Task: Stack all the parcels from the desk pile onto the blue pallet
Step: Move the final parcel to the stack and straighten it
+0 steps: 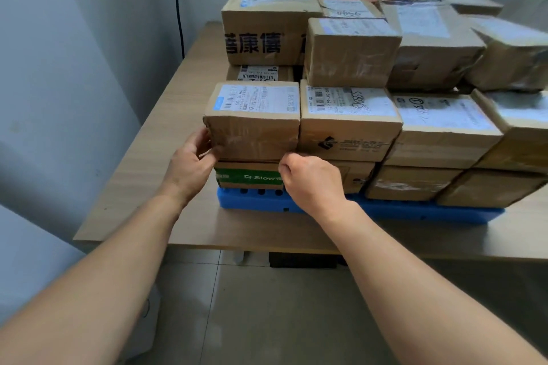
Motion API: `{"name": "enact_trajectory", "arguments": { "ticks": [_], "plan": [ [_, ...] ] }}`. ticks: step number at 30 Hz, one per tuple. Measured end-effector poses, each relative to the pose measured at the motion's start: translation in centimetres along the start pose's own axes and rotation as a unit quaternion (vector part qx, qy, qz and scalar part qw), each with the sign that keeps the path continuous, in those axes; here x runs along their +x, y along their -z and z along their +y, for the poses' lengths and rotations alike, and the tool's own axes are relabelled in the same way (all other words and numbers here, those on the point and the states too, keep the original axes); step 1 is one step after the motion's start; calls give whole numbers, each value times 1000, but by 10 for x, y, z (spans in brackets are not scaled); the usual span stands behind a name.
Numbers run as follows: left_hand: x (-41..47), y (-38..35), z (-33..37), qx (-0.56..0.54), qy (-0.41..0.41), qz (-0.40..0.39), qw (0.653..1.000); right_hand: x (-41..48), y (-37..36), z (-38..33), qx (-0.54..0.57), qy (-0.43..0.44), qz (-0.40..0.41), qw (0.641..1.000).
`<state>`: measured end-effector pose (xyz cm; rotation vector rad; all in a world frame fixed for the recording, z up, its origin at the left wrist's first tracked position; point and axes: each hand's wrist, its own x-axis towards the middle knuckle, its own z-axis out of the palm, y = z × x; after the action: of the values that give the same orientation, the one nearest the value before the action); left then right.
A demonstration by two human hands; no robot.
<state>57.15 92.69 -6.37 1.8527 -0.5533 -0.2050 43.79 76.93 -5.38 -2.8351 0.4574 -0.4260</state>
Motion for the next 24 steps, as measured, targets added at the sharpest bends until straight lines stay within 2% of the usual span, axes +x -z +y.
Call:
{"name": "enact_trajectory", "arguments": {
  "ticks": [3,6,9,16,18,24],
  "plan": [
    [-9,3,3,8,1,-4,1000,-6,1,-12,-12,34,20,999],
    [-24,11,7,35,11,23,999,-8,3,-33,-22,72,43,996],
    [-28,26,14,41,18,49,998,4,15,-49,-26,100,100,990],
    [21,41,47,33,5,53,998,62,63,-57,-31,123,185,975],
    [37,37,49,26,22,35,999,80,70,-53,-51,119,158,979],
    [70,22,40,-18,100,-55,993,127,70,-48,-75,38,-4,996]
  ]
}}
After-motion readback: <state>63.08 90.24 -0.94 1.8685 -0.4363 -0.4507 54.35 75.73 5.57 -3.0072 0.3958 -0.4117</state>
